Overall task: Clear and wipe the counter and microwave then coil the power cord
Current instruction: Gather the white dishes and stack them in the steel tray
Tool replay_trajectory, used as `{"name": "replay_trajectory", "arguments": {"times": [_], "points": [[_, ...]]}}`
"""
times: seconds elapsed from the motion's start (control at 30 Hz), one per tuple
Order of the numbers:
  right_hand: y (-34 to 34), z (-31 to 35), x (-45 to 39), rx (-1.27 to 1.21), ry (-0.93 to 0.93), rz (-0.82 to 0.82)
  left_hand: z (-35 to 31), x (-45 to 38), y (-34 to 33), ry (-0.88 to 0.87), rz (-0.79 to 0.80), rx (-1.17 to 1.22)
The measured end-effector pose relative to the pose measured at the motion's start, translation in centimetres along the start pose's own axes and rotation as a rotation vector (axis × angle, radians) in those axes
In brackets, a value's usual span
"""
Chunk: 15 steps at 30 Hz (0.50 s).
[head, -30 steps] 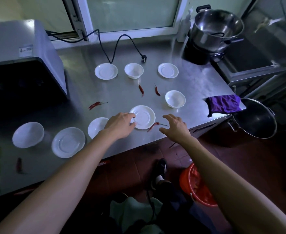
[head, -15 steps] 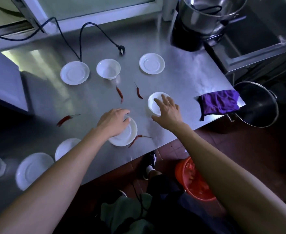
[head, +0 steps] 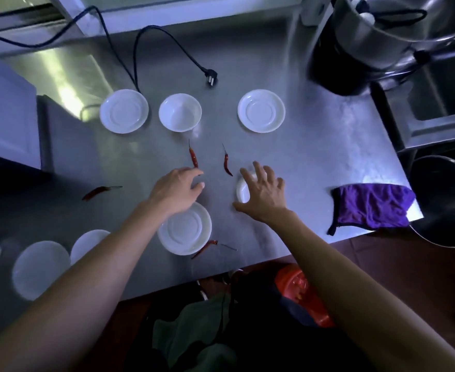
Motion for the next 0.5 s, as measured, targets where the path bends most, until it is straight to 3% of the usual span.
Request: {"name": "replay_trajectory", "arguments": {"times": [0.23, 0.5], "points": [[0.3, 0.6, -0.6, -0.018, 0.030, -0.072, 1.3, -2.2, 0.9, -0.029, -0.074, 0.049], [4.7, 3.8, -7.0, -0.050, -0.032, -0.154, 4.0, -7.9, 5.3, -0.132, -0.212, 0.018]]}}
Point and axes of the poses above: each hand's wrist, its own x-axis away from the middle knuckle, its own y-axis out of the back of the hand, z = x × y, the point moved 5 cm from there along -x, towards the middle knuckle, and after that the axes turned 1 degree about -y, right-handed, at the moved point
